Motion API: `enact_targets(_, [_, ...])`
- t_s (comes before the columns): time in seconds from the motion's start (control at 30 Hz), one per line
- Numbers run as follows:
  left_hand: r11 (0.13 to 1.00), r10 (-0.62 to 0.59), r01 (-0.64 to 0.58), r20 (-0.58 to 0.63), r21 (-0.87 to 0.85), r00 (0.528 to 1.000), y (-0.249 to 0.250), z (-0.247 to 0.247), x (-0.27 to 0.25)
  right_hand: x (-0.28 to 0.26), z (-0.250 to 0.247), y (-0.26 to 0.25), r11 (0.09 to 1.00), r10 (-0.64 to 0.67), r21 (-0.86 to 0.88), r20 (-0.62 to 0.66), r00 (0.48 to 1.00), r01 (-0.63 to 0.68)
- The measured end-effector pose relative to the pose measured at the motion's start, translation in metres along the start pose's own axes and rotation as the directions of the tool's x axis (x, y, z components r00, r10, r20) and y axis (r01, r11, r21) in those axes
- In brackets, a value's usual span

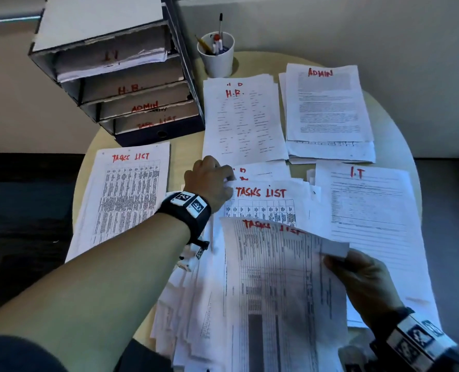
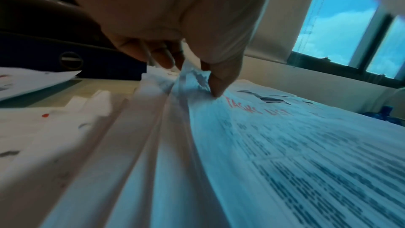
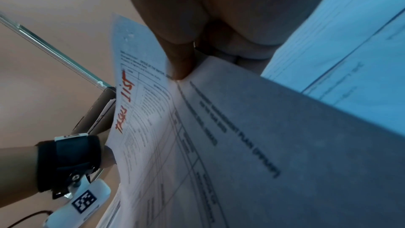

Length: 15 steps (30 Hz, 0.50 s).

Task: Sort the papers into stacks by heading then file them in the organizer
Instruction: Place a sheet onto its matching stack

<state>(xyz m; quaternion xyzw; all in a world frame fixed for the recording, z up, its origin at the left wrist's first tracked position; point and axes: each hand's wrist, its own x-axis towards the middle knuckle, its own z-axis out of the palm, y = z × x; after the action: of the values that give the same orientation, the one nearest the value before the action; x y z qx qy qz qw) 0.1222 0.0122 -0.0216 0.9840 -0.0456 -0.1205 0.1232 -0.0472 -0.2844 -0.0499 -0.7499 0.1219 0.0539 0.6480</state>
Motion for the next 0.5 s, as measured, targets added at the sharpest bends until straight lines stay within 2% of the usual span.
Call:
enact_targets(0.07, [0.997,0.082,-0.082,-0.064,-0.009,0.995,-0.003,0.001,-0.003,0.000,0.000,0.000,0.999,0.022,0.046,-0.021,1.000,-0.021])
enact_targets(0.13, [0.991,0.129,-0.130,-0.068,-0.011,0.989,-0.007,0.003,-0.006,0.001,-0.001,0.004,0.999,0.031,0.030,-0.034,0.999,-0.030])
enact_targets(0.23, [0.989,0.145,-0.148,-0.087,-0.028,0.986,-0.011,0.002,-0.009,0.002,-0.001,0.006,0.999,0.026,-0.022,-0.034,0.999,-0.027])
enact_targets(0.4, [0.960,0.214,-0.249,-0.237,-0.126,0.948,-0.009,-0.008,-0.023,0.005,0.003,0.006,0.997,0.081,-0.004,-0.089,0.993,-0.082])
enact_targets(0.5, [0.955,0.244,-0.275,-0.236,-0.111,0.941,-0.017,-0.009,-0.030,0.006,0.005,0.006,0.996,0.085,0.038,-0.097,0.992,-0.082])
